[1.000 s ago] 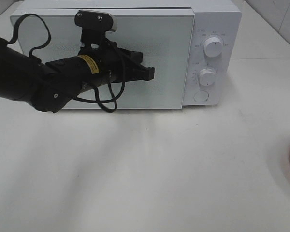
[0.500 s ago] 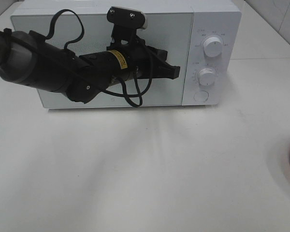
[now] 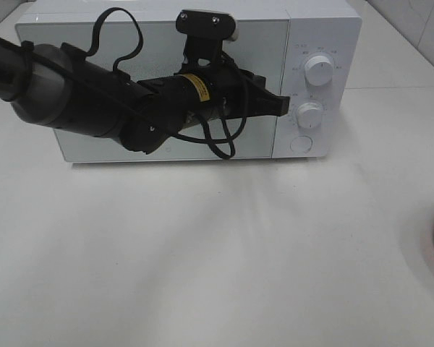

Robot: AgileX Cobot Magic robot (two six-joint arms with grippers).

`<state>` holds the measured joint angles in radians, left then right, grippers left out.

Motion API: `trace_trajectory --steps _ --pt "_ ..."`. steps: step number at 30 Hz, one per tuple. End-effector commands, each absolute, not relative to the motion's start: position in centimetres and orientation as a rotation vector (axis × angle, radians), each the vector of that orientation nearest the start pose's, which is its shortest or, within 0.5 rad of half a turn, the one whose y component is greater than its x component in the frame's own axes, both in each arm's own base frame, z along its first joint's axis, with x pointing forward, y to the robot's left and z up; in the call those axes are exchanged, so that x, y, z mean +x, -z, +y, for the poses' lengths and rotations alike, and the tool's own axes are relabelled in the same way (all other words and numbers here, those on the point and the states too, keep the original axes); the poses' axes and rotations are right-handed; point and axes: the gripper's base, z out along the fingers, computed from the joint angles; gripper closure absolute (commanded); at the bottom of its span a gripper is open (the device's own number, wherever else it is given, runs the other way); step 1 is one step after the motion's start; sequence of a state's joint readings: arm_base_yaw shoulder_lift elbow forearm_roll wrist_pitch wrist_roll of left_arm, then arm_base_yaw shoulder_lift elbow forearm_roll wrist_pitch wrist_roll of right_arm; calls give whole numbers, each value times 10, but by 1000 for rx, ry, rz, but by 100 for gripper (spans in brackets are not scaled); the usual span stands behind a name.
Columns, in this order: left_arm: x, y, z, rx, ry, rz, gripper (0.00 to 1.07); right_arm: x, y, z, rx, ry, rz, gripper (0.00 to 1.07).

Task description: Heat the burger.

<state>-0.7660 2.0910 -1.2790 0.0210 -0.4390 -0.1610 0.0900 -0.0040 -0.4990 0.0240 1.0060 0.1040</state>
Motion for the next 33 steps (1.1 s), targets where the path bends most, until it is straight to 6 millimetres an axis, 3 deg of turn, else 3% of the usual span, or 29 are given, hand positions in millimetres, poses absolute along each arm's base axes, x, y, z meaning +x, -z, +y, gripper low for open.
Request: trace_trajectory --steps 1,5,7,8,9,10,11,12,13,14,21,26,33 --pt "317 -191 -334 622 664 1818 107 -8 -282 2 13 -155 1956 32" --pt "305 -199 -339 663 665 1855 106 -8 -282 2 13 -155 1956 32" --pt "292 -208 -343 703 664 1892 91 -8 -282 2 14 -155 1956 32" --pt "292 -208 -343 703 664 1892 91 -8 -282 2 14 -155 1956 32" --pt "284 -213 -344 733 659 1924 71 -8 -282 2 14 -155 1956 32" --pt "284 -213 -344 733 659 1924 71 -8 -282 2 14 -155 1956 32" --pt "274 -217 -346 772 648 1963 44 -8 -282 2 14 -155 1956 32" --pt "270 -219 -346 787 643 1979 29 -8 -282 2 14 -155 1956 32" --pt "270 -219 -346 787 643 1979 29 -8 -282 2 14 -155 1956 32" --pt "263 -221 -345 818 627 2024 6 -8 -282 2 14 -155 1956 32" --pt "243 -230 -333 910 537 2213 5 -8 -282 2 16 -156 1956 32" --pt "223 -244 -307 983 417 2443 5 -8 -282 2 16 -156 1956 32" --pt "207 -257 -285 1049 304 2590 6 -8 -282 2 16 -156 1956 32"
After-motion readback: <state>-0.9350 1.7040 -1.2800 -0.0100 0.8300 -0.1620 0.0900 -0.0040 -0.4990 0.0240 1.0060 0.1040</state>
